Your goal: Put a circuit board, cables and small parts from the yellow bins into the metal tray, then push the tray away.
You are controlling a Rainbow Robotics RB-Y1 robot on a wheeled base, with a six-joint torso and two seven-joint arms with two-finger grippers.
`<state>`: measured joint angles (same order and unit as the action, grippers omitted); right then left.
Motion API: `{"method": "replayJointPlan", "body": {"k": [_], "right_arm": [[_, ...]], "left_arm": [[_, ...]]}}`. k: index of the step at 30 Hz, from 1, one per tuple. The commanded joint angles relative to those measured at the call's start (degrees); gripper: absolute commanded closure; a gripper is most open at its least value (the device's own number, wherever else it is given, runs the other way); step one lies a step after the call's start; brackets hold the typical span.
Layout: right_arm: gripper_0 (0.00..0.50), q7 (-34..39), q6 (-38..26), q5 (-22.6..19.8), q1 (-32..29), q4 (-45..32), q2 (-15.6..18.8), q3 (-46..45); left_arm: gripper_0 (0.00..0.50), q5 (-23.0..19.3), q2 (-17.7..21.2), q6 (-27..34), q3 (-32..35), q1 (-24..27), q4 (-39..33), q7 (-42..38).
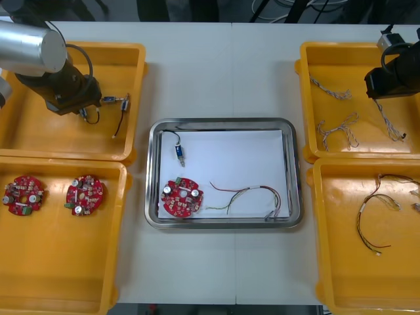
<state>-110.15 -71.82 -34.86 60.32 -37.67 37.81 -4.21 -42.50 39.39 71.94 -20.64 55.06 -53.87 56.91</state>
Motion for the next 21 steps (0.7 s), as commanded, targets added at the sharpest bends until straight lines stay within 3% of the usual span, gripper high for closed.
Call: {"method": "replayJointPlan", "body": {"k": [1,21], "right_arm": [[0.5,1.34,2.03,1.29,3.4,-0.39,-0.11,-0.71],[0.5,1.16,5.29,3.04,3.4,0.76,-1.86,-0.71]], "left_arm": [[0.0,-0.21,-0.54,-0.66,-0.81,0.66,-0.54,4.0],[0.0,-0.48,0.08,0.57,-0.81,-1.27,-0.54,4.7]]}}
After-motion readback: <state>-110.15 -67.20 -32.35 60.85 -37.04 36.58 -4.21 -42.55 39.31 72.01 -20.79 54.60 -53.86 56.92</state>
